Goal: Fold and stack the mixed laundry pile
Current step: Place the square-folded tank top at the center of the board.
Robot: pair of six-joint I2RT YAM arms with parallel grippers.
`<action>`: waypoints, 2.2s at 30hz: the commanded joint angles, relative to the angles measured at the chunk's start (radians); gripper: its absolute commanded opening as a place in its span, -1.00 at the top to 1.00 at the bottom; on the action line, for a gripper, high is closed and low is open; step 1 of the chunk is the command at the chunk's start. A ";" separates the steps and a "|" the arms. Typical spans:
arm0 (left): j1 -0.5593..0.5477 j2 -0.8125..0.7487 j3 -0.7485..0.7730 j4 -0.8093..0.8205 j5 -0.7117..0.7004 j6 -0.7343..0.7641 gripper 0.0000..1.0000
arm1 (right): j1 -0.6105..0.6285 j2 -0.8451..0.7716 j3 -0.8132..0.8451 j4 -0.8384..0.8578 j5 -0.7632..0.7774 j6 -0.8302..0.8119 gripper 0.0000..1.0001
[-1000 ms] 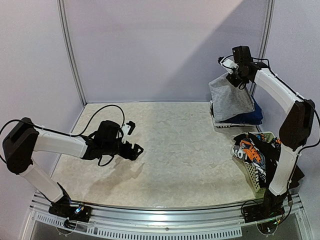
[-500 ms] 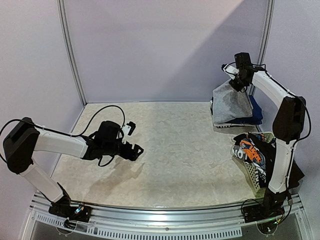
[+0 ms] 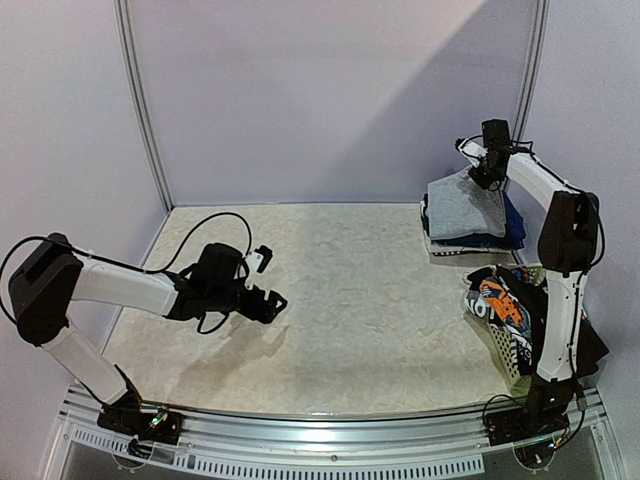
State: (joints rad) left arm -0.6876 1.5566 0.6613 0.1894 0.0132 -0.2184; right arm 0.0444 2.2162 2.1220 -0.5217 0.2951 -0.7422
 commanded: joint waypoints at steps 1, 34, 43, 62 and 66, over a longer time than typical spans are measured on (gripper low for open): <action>-0.013 0.028 0.024 -0.007 -0.009 0.012 -0.88 | -0.009 0.059 0.038 0.114 -0.009 -0.042 1.00; -0.018 0.018 0.068 -0.070 0.007 -0.027 -0.87 | 0.006 -0.244 -0.164 -0.129 -0.025 0.752 -0.98; -0.056 -0.015 0.060 -0.098 -0.008 -0.030 -0.87 | -0.035 -0.656 -0.870 0.148 -0.345 1.214 -0.97; -0.123 -0.056 0.066 -0.151 -0.087 -0.035 -0.88 | -0.291 -0.526 -0.988 0.451 -0.695 1.481 -0.43; -0.128 -0.058 0.063 -0.154 -0.094 -0.038 -0.88 | -0.295 -0.495 -0.984 0.478 -0.706 1.492 -0.33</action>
State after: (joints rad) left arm -0.7967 1.5295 0.7120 0.0635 -0.0605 -0.2462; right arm -0.2417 1.6871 1.1267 -0.1009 -0.3767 0.7223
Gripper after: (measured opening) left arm 0.938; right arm 0.691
